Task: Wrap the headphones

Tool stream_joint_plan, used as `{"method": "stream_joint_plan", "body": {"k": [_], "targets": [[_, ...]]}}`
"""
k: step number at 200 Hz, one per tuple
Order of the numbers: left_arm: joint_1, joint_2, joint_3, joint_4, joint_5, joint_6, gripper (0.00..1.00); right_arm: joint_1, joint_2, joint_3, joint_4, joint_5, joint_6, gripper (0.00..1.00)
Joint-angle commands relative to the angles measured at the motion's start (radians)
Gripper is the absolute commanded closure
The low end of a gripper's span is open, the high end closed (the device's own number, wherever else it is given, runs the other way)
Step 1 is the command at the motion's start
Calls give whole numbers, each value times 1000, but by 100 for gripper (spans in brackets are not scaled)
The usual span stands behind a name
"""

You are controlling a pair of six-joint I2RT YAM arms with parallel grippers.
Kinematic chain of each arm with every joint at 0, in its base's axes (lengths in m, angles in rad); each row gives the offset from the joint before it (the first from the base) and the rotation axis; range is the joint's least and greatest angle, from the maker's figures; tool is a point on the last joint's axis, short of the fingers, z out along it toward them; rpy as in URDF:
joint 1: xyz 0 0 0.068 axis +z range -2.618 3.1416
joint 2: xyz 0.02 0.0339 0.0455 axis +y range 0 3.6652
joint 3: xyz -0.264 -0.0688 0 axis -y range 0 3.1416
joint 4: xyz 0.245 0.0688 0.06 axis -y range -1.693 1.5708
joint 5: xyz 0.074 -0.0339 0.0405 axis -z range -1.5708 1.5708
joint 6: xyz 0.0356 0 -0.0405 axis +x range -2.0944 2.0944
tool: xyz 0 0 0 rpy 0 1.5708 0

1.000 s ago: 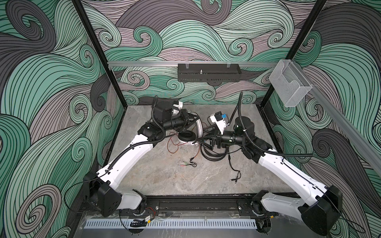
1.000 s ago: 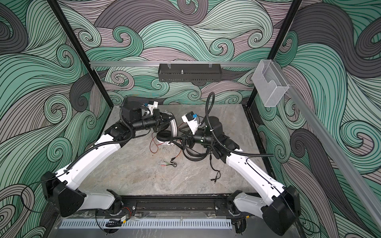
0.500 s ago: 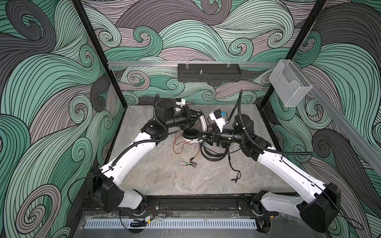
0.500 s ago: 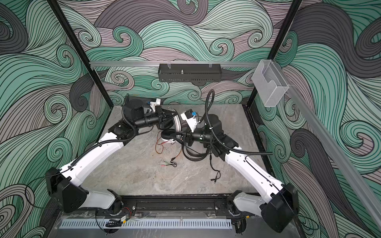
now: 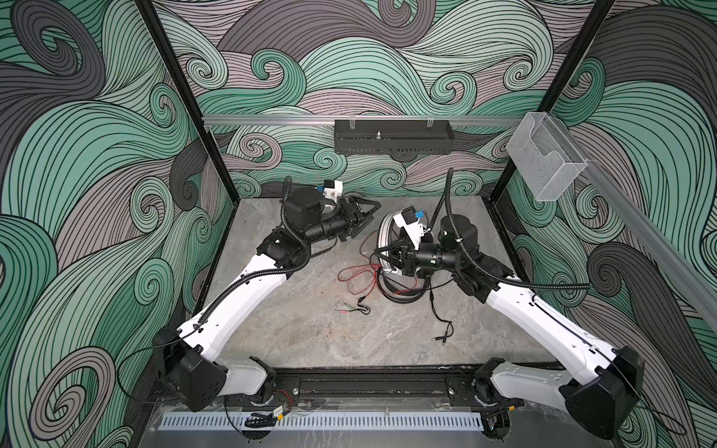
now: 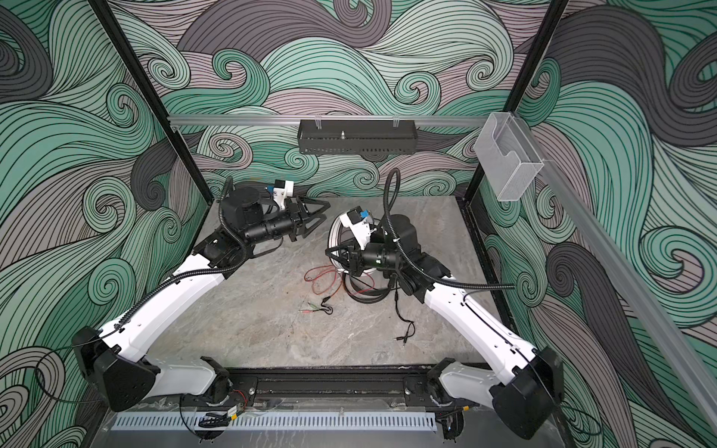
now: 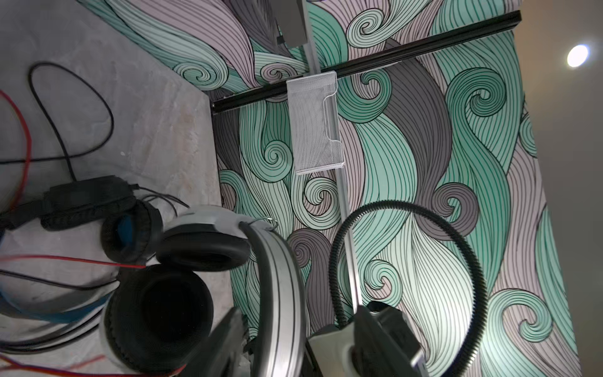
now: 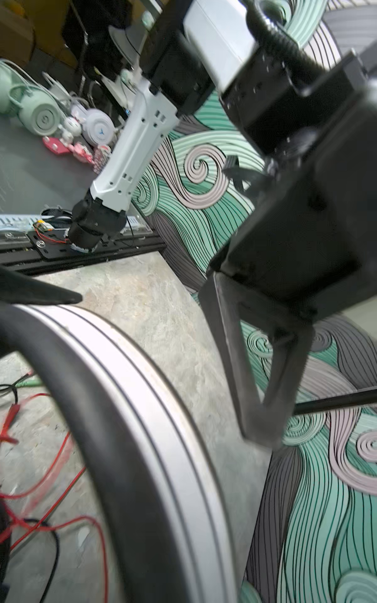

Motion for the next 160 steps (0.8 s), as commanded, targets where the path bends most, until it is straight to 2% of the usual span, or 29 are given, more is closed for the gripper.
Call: {"method": "stream_joint_plan", "body": {"k": [1,22,41,55,68,85,101,134,160], "targets": [[33,-46,-20,-64,-40,69,27,6,-33,21,33,26,-52,100],[76,-109,-67,-178,-93,160,25,3,-50,25,-4,97,-73,100],[80,-168,-129,-221,-95,358,40,0,-54,53,-28,111,-78,100],[76,-195,-180,-260,-75,512,39,0,-41,91,-56,94,-84,100],[76,-209,-244,-269,-55,605,37,-1,-38,108,-51,98,-68,100],[65,-220,-312,-253,7,661,33,-3,-31,144,-57,118,-37,100],[15,-233,-341,-248,8,704,30,-3,-24,197,-90,179,-3,100],[-120,-280,-378,-183,-125,708,30,-3,-44,291,-88,353,45,100],[-150,-267,-361,-162,-178,720,33,-3,5,445,-106,340,54,100]]}}
